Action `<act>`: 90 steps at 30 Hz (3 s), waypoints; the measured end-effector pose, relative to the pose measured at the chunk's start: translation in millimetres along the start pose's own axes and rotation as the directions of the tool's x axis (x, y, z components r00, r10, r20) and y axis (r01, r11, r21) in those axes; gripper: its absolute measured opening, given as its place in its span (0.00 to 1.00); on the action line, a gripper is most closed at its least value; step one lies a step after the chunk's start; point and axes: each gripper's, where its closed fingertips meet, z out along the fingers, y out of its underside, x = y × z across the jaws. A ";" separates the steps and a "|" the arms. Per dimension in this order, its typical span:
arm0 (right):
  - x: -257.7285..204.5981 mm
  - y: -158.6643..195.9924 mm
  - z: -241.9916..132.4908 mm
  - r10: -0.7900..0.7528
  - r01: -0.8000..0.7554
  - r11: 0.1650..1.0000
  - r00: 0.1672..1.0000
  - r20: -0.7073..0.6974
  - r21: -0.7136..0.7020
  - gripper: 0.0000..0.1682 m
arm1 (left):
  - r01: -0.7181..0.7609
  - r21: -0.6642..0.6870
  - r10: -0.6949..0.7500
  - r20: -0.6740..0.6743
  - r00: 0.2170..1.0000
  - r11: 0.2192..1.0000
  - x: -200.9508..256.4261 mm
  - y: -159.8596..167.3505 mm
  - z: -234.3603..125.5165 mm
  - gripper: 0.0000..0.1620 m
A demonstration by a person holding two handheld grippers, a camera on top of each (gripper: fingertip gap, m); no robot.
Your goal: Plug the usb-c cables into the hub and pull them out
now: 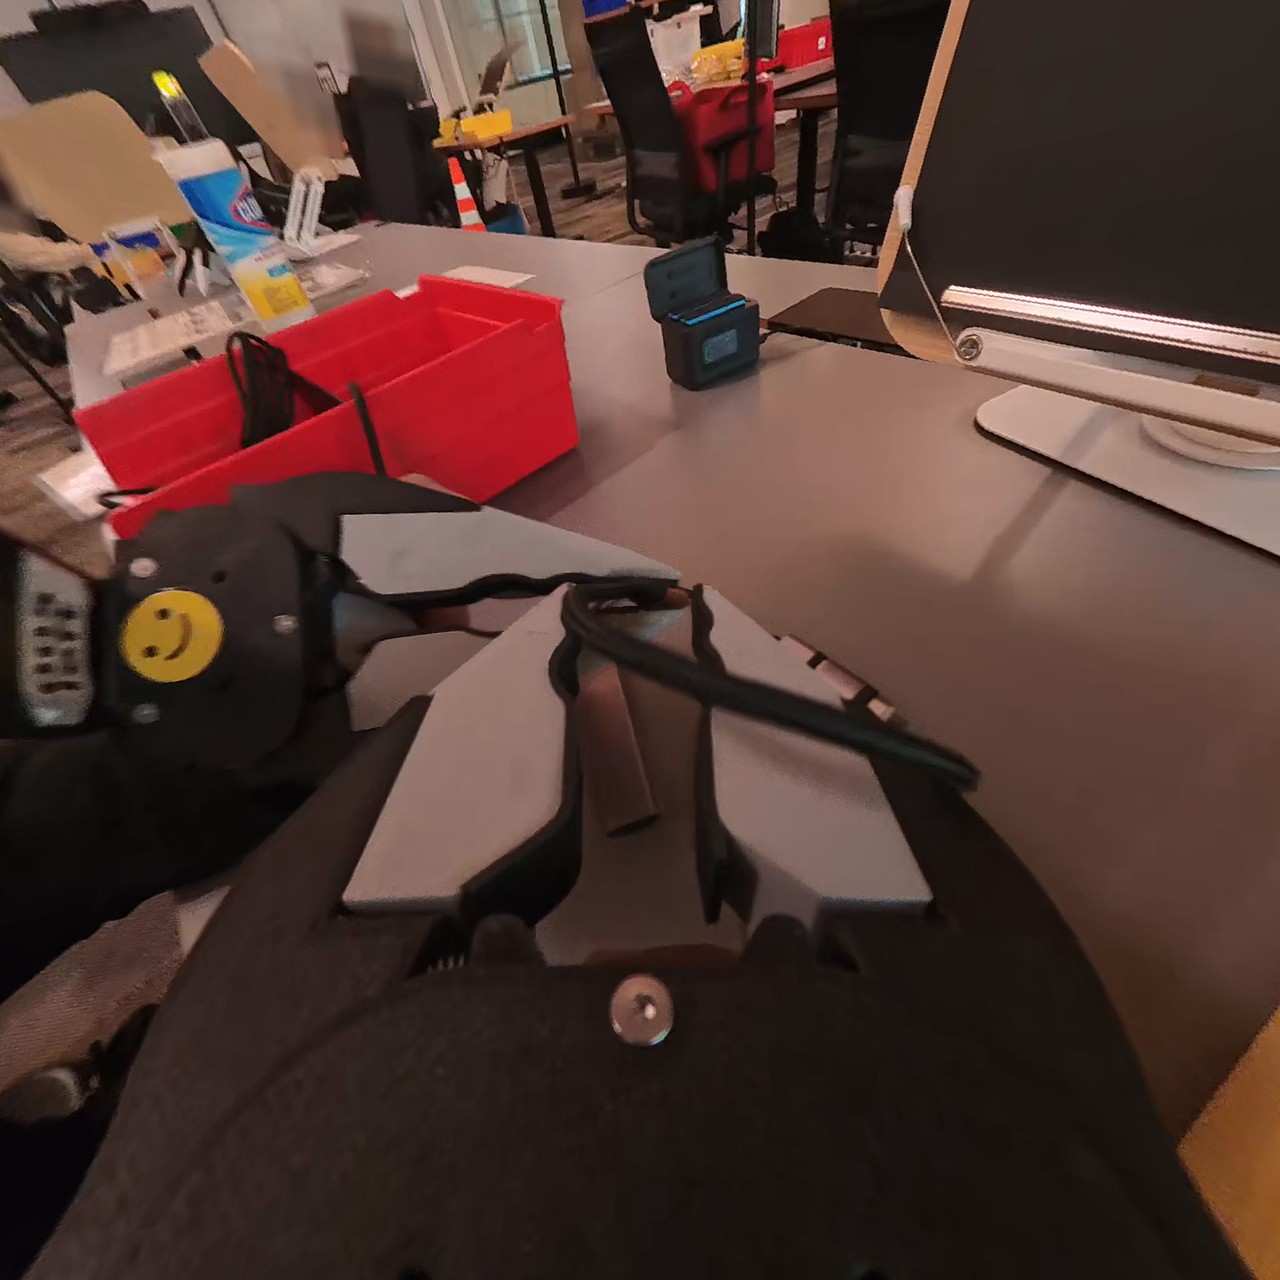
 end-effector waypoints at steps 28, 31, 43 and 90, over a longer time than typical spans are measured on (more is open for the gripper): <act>-1.2 -2.1 4.8 -0.156 0.151 0.987 0.979 0.130 0.046 0.03 | -0.026 -0.004 0.026 0.032 0.999 1.000 -4.1 8.2 0.1 0.03; -1.9 -1.1 4.5 -0.145 0.140 0.989 0.980 0.137 0.048 0.03 | -0.031 -0.009 0.031 0.026 0.999 0.999 -3.4 8.9 -0.6 0.03; -4.2 3.5 5.8 -0.116 0.112 0.993 0.980 0.161 0.031 0.00 | -0.003 -0.008 0.003 -0.041 0.999 1.000 -2.9 8.2 -8.3 0.02; 1.5 1.8 3.1 -0.120 0.117 0.993 0.988 0.096 0.034 0.02 | -0.270 -0.305 0.098 -0.479 0.873 0.913 20.7 52.5 -34.8 0.18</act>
